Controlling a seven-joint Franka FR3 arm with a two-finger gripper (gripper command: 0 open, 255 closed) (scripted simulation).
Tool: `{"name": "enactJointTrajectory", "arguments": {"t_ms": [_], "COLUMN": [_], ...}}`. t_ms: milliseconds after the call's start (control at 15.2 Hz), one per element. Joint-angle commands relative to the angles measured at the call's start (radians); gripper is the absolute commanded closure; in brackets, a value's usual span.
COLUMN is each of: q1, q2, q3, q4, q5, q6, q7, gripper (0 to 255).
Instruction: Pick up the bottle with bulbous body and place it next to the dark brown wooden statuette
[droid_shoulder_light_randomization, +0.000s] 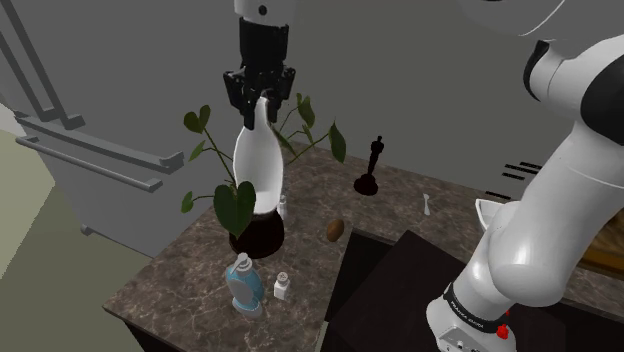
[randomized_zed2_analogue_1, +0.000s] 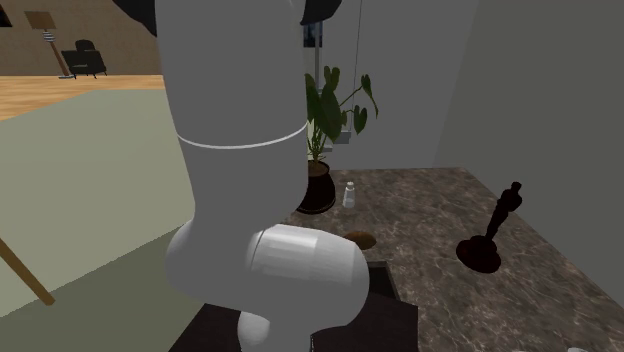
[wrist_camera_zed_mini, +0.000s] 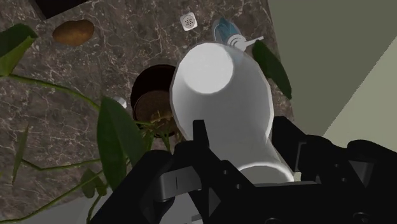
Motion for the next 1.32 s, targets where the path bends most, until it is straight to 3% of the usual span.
{"name": "enactJointTrajectory", "arguments": {"t_ms": [0,594,1254], "q1": [0.001,-0.103,-0.195], "q2": [0.009,-0.169,-0.250], "q3": [0.001,-0.138,-0.300], "q4": [0.036,-0.161,-0.250], "q5": [-0.004,0.057,0.054], "q6": [-0.027,0.002,0.007], "q7": [0.001,-0.241,-0.495], "gripper": [255,255,255]}}
